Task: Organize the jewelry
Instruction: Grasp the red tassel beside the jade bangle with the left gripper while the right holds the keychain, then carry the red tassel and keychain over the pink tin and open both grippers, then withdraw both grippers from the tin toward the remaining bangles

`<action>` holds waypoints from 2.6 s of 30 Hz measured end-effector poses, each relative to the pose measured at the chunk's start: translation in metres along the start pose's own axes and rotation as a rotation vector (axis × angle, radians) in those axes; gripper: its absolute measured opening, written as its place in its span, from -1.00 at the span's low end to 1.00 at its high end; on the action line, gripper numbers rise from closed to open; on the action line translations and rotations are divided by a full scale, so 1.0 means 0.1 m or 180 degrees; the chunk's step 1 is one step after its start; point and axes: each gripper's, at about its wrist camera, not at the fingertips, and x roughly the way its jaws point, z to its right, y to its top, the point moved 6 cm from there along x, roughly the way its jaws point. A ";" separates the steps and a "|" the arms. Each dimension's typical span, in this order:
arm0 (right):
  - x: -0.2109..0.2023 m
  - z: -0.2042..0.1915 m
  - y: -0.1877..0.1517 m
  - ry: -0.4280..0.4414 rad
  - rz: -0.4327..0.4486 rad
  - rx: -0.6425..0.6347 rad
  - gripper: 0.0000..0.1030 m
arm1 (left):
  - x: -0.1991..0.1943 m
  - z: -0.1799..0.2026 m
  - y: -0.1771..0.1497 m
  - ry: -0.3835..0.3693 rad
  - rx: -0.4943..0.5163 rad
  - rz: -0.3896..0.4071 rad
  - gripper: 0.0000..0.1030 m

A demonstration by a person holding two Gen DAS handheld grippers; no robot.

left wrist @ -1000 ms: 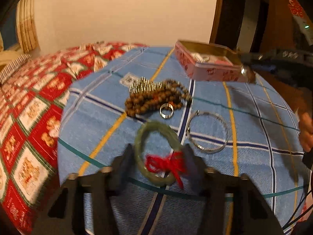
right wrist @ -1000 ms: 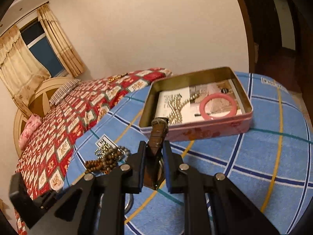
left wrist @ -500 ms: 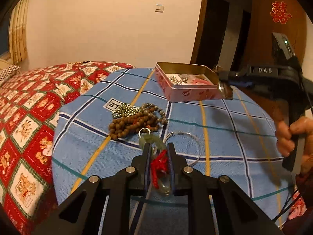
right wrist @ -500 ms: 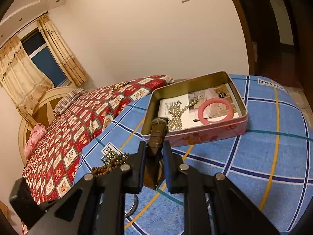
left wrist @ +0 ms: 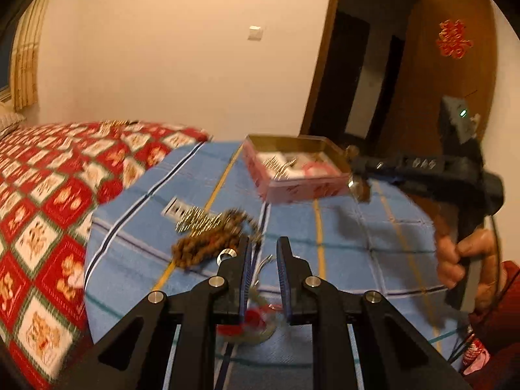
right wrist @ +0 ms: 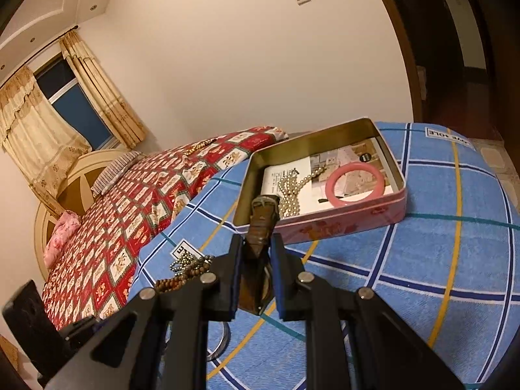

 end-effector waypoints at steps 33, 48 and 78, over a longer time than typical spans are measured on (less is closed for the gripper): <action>-0.09 0.08 0.02 0.0081 0.0009 0.0115 -0.62 | 0.25 0.01 -0.53 0.0311 0.0400 -0.0778 -0.92; -0.23 0.13 0.22 0.0131 0.0241 0.0137 -0.62 | -0.17 0.03 0.62 -0.0313 -0.0035 0.0417 -0.92; 0.75 0.76 0.68 0.0232 0.0190 0.0388 -0.20 | 2.07 0.36 1.06 0.0091 0.0091 -0.0395 -0.83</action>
